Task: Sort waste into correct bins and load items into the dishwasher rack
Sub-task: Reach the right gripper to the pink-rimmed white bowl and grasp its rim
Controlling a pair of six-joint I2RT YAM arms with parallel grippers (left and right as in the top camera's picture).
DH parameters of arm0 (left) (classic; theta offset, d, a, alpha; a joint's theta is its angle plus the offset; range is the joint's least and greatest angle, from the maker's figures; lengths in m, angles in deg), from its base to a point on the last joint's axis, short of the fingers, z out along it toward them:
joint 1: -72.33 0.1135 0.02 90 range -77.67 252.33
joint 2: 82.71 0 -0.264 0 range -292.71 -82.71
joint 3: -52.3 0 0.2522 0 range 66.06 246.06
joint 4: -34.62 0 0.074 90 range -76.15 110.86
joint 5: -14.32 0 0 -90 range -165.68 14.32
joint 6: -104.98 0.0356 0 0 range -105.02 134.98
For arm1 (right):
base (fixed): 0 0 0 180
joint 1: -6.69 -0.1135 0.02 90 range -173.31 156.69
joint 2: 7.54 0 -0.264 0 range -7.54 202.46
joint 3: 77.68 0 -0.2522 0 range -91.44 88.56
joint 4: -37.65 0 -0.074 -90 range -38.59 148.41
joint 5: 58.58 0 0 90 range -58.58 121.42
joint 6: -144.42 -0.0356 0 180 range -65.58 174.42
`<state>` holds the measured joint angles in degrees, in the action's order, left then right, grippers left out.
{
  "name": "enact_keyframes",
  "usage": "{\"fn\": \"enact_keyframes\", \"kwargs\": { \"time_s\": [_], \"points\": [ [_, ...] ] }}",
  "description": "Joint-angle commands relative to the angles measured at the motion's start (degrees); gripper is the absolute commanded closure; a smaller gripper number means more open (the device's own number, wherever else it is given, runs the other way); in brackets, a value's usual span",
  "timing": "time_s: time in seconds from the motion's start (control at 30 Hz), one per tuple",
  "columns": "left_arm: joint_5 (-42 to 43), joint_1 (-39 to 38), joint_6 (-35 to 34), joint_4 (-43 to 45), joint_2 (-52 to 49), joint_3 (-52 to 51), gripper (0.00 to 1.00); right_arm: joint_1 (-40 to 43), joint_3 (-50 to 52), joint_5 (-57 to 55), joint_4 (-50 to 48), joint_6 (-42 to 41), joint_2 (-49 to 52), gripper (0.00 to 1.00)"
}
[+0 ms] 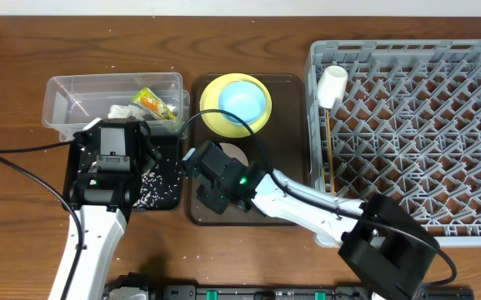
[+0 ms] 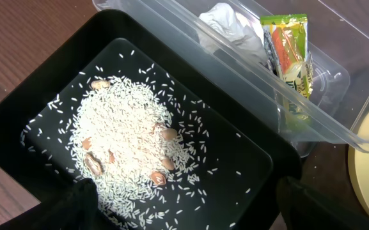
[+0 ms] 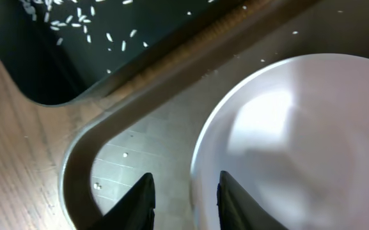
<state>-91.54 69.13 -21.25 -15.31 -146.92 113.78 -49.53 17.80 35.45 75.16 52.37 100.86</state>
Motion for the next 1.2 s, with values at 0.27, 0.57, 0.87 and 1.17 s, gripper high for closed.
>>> {"fn": "enact_keyframes", "kwargs": {
  "time_s": [0.27, 0.57, 0.87, 1.17],
  "points": [
    [-1.6, 0.3, -0.5, -0.2, -0.2, 1.5, 0.08, -0.2, -0.3, -4.1, 3.3, 0.4, 0.5, 0.77],
    [-1.6, 0.3, -0.5, -0.3, -0.2, 1.5, 0.08, -0.2, -0.4, -5.7, 4.0, 0.4, 0.5, 0.83],
    [-1.6, 0.3, -0.5, -0.3, -0.2, 1.5, 0.08, -0.2, -0.4, -5.7, 4.4, 0.4, -0.8, 0.99],
    [-1.4, 0.3, -1.1, -0.1, -0.2, 1.5, 0.08, 0.9, -0.4, -6.2, 7.4, 0.4, -9.4, 0.99]
  ]
}}
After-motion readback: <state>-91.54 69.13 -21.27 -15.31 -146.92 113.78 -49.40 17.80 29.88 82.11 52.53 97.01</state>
